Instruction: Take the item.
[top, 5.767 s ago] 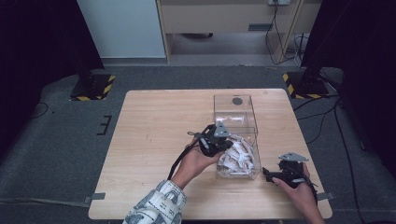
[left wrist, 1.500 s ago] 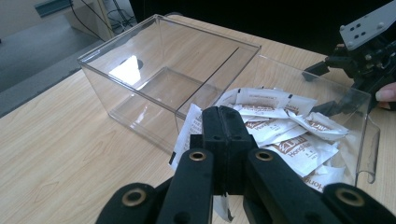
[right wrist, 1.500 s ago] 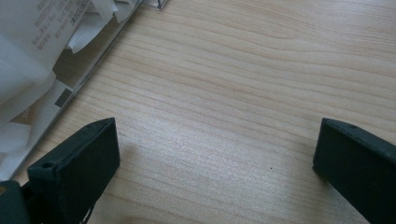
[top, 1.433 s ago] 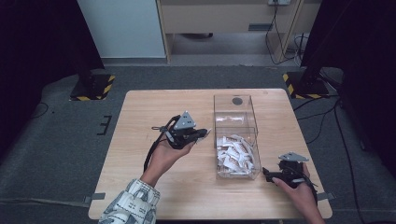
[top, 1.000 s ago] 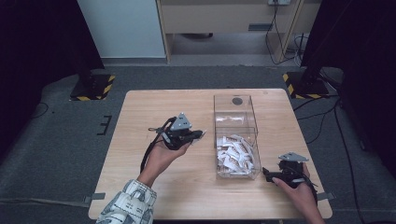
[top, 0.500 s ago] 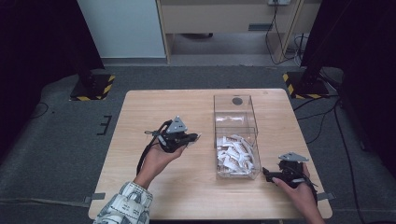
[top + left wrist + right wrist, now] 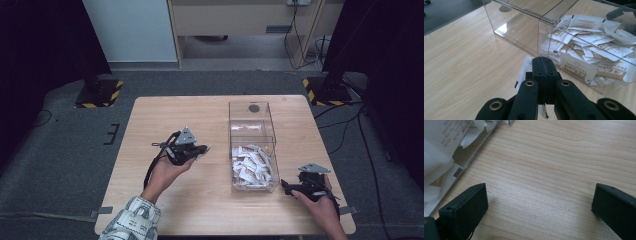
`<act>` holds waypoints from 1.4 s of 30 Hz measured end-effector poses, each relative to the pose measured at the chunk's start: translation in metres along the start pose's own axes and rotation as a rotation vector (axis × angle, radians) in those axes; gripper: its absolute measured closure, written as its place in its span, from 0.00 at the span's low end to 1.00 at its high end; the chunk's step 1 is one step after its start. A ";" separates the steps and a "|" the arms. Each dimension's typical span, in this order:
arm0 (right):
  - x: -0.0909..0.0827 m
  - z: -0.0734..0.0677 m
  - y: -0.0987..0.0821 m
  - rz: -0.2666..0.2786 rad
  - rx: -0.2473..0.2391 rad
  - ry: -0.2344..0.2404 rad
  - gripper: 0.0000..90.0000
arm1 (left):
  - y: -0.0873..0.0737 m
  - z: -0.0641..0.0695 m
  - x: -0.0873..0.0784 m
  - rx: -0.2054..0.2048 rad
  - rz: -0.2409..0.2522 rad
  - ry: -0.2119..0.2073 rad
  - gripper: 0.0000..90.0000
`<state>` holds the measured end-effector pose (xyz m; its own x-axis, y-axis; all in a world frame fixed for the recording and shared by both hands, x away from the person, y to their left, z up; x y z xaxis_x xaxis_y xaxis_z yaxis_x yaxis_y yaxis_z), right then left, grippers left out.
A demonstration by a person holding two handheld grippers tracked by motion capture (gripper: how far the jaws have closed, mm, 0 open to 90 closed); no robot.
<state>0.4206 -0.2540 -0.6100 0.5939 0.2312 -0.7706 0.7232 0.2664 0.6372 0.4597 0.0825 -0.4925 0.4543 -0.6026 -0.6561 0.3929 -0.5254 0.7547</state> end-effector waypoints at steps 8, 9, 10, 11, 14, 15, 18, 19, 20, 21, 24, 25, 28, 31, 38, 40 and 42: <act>0.000 0.000 0.000 0.000 0.000 0.000 0.01 | -0.011 -0.008 0.002 -0.017 -0.014 0.014 1.00; 0.000 0.000 0.000 0.000 0.000 0.001 0.01 | -0.013 -0.009 0.003 -0.019 -0.016 0.016 1.00; 0.000 0.000 0.000 0.000 0.000 0.000 0.01 | -0.015 -0.011 0.003 -0.020 -0.021 0.019 1.00; 0.000 0.000 0.000 0.000 0.000 0.001 0.01 | -0.016 -0.012 0.003 -0.024 -0.023 0.021 1.00; 0.000 0.000 0.000 0.000 0.000 0.001 0.01 | -0.022 -0.016 0.003 -0.030 -0.032 0.027 1.00; 0.000 0.000 0.000 0.000 0.000 0.001 0.01 | -0.024 -0.018 0.004 -0.033 -0.034 0.030 1.00; 0.000 0.000 0.000 0.000 0.000 0.000 0.01 | -0.032 -0.022 0.005 -0.037 -0.049 0.035 1.00; 0.000 0.000 0.000 0.000 0.000 0.001 0.01 | -0.034 -0.023 0.005 -0.040 -0.053 0.037 1.00; 0.000 0.000 0.000 0.000 0.000 0.001 0.01 | -0.037 -0.025 0.004 -0.045 -0.054 0.039 1.00; 0.000 0.000 0.000 0.000 0.001 0.000 0.01 | -0.039 -0.027 0.004 -0.049 -0.056 0.042 1.00; 0.000 0.000 0.000 0.000 0.001 -0.001 0.01 | -0.046 -0.033 0.004 -0.055 -0.066 0.057 1.00; 0.000 0.000 0.000 0.000 0.000 0.000 0.01 | -0.049 -0.034 0.005 -0.061 -0.070 0.062 1.00; 0.000 0.000 0.000 0.000 0.000 0.000 0.01 | -0.055 -0.040 0.005 -0.073 -0.078 0.072 1.00; 0.000 0.000 0.000 0.000 0.000 0.000 0.01 | -0.060 -0.044 0.006 -0.081 -0.083 0.078 1.00; 0.000 0.000 0.000 0.000 0.000 0.000 0.01 | -0.066 -0.055 0.007 -0.106 -0.090 0.095 1.00; 0.000 0.000 0.000 0.000 0.000 0.000 0.01 | -0.067 -0.057 0.009 -0.110 -0.092 0.099 1.00; 0.000 0.000 0.000 0.000 0.000 0.000 0.01 | -0.067 -0.060 0.011 -0.116 -0.093 0.102 1.00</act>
Point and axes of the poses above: each handheld gripper's, and its own axes: x roughly forward along the jaws, y roughly out of its top, z roughly to its right, the point moved 10 cm from there along x, roughly forward along the jaws, and after that the axes turned 5 degrees about -z, right-handed, at the moved point
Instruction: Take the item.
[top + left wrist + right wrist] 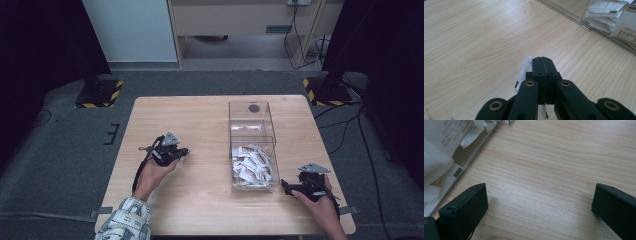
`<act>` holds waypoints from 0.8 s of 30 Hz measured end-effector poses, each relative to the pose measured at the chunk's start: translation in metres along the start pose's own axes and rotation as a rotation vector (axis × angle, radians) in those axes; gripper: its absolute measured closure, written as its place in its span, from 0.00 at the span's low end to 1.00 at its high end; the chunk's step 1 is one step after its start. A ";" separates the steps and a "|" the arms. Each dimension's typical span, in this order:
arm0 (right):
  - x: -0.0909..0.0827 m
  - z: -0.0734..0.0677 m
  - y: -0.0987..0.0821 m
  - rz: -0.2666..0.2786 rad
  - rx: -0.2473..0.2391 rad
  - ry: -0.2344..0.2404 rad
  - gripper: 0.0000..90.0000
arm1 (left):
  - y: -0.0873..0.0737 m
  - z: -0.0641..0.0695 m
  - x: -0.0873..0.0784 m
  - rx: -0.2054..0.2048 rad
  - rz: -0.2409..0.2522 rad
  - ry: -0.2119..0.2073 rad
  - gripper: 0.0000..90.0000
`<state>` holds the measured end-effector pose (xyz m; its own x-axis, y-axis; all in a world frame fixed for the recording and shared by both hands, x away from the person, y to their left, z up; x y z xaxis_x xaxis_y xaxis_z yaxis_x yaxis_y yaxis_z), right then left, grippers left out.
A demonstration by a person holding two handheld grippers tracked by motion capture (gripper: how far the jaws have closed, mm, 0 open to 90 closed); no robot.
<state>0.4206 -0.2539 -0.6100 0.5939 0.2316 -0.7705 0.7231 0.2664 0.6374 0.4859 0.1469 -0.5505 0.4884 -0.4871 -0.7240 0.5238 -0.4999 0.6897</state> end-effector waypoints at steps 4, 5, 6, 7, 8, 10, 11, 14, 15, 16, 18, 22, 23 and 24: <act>0.000 0.000 0.000 0.000 0.000 -0.001 0.01 | -0.001 -0.004 0.005 -0.009 -0.004 0.010 1.00; 0.000 0.000 0.000 0.000 0.000 -0.001 0.01 | -0.001 -0.004 0.007 -0.011 -0.004 0.013 1.00; 0.000 0.000 0.000 0.000 0.000 -0.001 0.01 | -0.002 -0.005 0.008 -0.011 -0.004 0.016 1.00; 0.000 0.000 0.000 0.000 0.001 -0.001 0.01 | -0.002 -0.005 0.009 -0.010 -0.007 0.019 1.00; 0.000 0.000 0.000 0.002 0.001 -0.002 0.01 | -0.002 -0.005 0.011 -0.006 -0.008 0.026 1.00; 0.000 0.000 0.000 0.002 0.001 -0.003 0.01 | -0.003 -0.006 0.014 -0.008 -0.009 0.029 1.00; 0.000 0.000 0.000 0.002 0.003 -0.002 0.01 | -0.004 -0.006 0.015 -0.007 -0.013 0.028 1.00; 0.000 0.000 0.000 0.002 0.003 -0.002 0.01 | -0.006 -0.005 0.020 -0.002 -0.018 0.020 1.00; 0.000 0.000 0.000 0.002 0.003 -0.002 0.01 | -0.006 -0.005 0.021 -0.002 -0.018 0.019 1.00; 0.000 0.000 0.000 0.002 0.002 -0.002 0.01 | -0.006 -0.004 0.022 -0.001 -0.017 0.019 0.99; 0.000 0.000 0.000 0.002 0.003 -0.002 0.01 | -0.006 -0.003 0.024 -0.003 -0.019 0.011 0.98; 0.000 0.000 0.000 0.002 0.002 -0.002 0.01 | -0.008 -0.003 0.028 -0.004 -0.031 0.041 0.70; 0.000 0.000 0.000 0.002 0.003 -0.002 0.01 | -0.008 -0.004 0.028 -0.013 -0.031 0.050 0.60; 0.000 0.000 0.000 0.002 0.003 -0.003 0.01 | -0.008 -0.003 0.027 -0.019 -0.030 0.049 0.51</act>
Point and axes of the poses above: each handheld gripper's, and its own axes: x roughly forward along the jaws, y roughly out of its top, z roughly to its right, the point moved 10 cm from there along x, roughly forward along the jaws, and after that the axes turned 5 degrees about -z, right-handed, at the moved point
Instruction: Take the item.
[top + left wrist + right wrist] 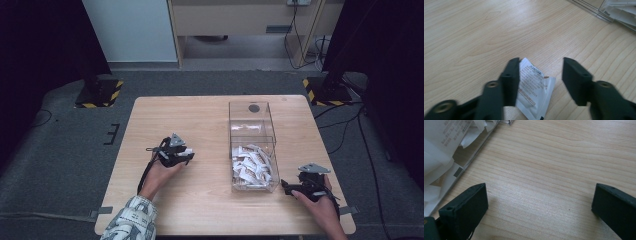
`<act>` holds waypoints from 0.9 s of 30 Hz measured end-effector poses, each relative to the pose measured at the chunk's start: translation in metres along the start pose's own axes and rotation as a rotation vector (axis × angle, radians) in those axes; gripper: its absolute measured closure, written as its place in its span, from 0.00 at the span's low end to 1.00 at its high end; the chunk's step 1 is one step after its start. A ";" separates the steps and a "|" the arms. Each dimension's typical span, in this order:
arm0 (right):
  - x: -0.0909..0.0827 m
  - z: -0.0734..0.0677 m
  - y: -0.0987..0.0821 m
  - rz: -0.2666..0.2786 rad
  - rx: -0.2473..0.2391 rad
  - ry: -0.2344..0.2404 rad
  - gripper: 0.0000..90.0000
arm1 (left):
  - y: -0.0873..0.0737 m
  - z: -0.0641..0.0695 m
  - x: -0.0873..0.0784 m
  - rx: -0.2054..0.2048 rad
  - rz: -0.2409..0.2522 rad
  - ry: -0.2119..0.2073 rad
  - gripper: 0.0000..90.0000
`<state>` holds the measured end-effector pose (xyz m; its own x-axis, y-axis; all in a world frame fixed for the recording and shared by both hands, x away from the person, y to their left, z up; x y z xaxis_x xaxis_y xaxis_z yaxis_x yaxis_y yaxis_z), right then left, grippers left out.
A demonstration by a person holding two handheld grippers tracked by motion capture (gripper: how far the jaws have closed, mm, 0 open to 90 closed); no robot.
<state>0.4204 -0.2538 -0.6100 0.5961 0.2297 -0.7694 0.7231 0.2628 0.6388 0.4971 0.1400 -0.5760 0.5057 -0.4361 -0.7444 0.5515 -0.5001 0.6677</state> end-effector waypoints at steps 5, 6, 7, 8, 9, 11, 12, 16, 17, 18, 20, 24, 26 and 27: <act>0.000 0.000 0.000 0.001 -0.001 0.000 0.01 | -0.007 0.006 -0.009 0.000 0.007 -0.020 0.28; 0.000 0.000 0.000 0.000 0.000 0.000 0.01 | -0.010 0.007 -0.012 0.001 0.007 -0.016 0.24; 0.000 0.000 0.000 0.000 -0.001 0.000 0.01 | -0.013 0.008 -0.015 -0.001 0.012 -0.018 0.19; 0.000 0.000 0.000 0.001 -0.002 0.000 0.01 | -0.016 0.009 -0.018 -0.001 0.009 -0.022 0.15; 0.000 0.000 0.000 0.001 -0.001 0.000 0.01 | -0.020 0.009 -0.021 0.000 0.003 -0.023 0.12; 0.000 0.000 0.000 0.000 0.000 0.000 0.01 | -0.028 0.010 -0.026 0.006 -0.004 -0.028 0.07; 0.000 0.000 0.000 0.001 -0.001 0.000 0.01 | -0.035 0.009 -0.030 0.010 -0.019 -0.021 0.06; 0.000 0.000 0.000 0.001 -0.001 -0.001 0.01 | -0.059 0.004 -0.040 0.003 -0.060 0.008 0.04; 0.000 0.000 0.000 0.001 0.000 -0.001 0.01 | -0.068 0.003 -0.044 -0.006 -0.069 0.012 0.04; 0.000 0.000 0.000 0.001 0.000 -0.001 0.01 | -0.073 0.002 -0.046 -0.003 -0.078 0.015 0.04; 0.000 0.000 0.000 0.001 0.001 -0.002 0.01 | -0.084 0.000 -0.050 0.003 -0.094 0.030 0.04; 0.000 0.000 0.000 0.001 0.004 -0.003 0.01 | -0.097 -0.004 -0.057 -0.015 -0.098 0.032 0.04; 0.000 0.000 0.000 0.001 0.000 -0.003 0.01 | -0.101 -0.004 -0.059 -0.016 -0.100 0.028 0.04; 0.000 0.000 0.000 0.002 -0.003 -0.003 0.01 | -0.105 -0.004 -0.061 -0.014 -0.108 0.029 0.04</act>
Point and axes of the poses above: each handheld gripper's, and its own axes: x roughly forward along the jaws, y roughly out of its top, z roughly to its right, the point moved 10 cm from there along x, roughly forward along the jaws, and after that the axes turned 5 degrees about -z, right-handed, at the moved point
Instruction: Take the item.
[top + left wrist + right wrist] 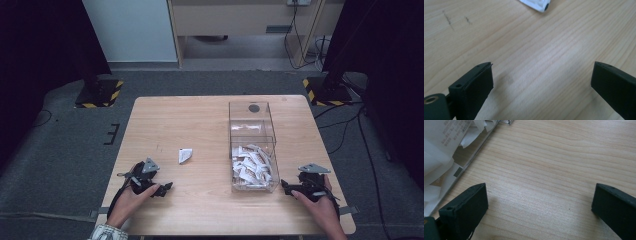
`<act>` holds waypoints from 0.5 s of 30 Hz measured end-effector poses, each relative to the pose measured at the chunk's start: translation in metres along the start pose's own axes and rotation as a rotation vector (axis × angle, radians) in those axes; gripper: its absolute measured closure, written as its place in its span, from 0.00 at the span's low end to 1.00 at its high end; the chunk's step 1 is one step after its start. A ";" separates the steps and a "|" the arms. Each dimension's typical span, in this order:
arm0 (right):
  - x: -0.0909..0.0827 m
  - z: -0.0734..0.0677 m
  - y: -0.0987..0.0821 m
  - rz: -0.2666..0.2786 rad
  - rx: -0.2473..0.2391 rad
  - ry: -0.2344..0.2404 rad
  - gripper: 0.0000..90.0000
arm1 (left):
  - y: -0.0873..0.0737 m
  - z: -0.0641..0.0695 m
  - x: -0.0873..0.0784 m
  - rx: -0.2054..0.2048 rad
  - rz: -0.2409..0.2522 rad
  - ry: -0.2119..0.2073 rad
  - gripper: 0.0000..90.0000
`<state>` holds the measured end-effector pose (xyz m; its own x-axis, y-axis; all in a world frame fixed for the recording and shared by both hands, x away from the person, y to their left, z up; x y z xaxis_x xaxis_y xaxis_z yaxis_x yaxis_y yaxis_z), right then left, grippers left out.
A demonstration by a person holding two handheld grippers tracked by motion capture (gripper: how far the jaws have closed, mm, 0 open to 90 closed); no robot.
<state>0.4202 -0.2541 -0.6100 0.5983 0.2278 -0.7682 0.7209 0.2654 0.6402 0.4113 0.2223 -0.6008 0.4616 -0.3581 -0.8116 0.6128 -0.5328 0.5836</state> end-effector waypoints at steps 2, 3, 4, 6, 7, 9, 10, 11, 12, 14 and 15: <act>0.000 0.000 0.000 0.001 0.002 -0.001 0.01 | -0.007 -0.002 -0.001 0.000 -0.012 0.004 0.04; 0.000 0.000 0.000 0.002 0.001 -0.001 0.01 | -0.009 -0.003 -0.002 -0.005 -0.015 0.006 0.04; 0.000 0.000 0.000 0.001 0.001 -0.001 0.01 | -0.012 -0.005 -0.003 -0.012 -0.015 0.006 0.04; 0.000 0.000 0.000 0.002 0.001 -0.001 0.01 | -0.014 -0.008 -0.005 -0.025 -0.015 0.007 0.04; 0.000 0.000 0.000 0.001 0.001 -0.001 0.01 | -0.015 -0.009 -0.005 -0.030 -0.013 0.011 0.04; 0.000 0.000 0.000 0.001 0.000 -0.001 0.01 | -0.016 -0.012 -0.005 -0.038 -0.012 0.015 0.04; 0.000 0.000 0.000 0.000 0.001 -0.001 0.01 | -0.016 -0.012 -0.005 -0.043 -0.009 0.011 0.04; 0.000 0.000 0.000 0.000 0.001 -0.001 0.01 | -0.016 -0.012 -0.005 -0.050 -0.005 0.007 0.03; 0.000 0.000 0.000 0.001 0.000 -0.001 0.01 | -0.017 -0.012 -0.005 -0.051 -0.003 0.007 0.02; 0.000 0.000 0.000 0.000 0.000 0.000 0.01 | -0.017 -0.012 -0.004 -0.051 0.002 0.005 0.02; 0.000 0.000 0.000 0.000 0.001 -0.001 0.01 | -0.017 -0.012 -0.004 -0.052 0.011 0.003 0.01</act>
<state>0.4203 -0.2541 -0.6100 0.5987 0.2274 -0.7680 0.7211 0.2642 0.6404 0.4072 0.2418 -0.6072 0.4702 -0.3612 -0.8053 0.6401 -0.4886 0.5929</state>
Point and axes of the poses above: each handheld gripper's, and its own axes: x roughly forward along the jaws, y roughly out of its top, z roughly to its right, the point moved 10 cm from there along x, roughly forward along the jaws, and after that the axes turned 5 degrees about -z, right-handed, at the moved point
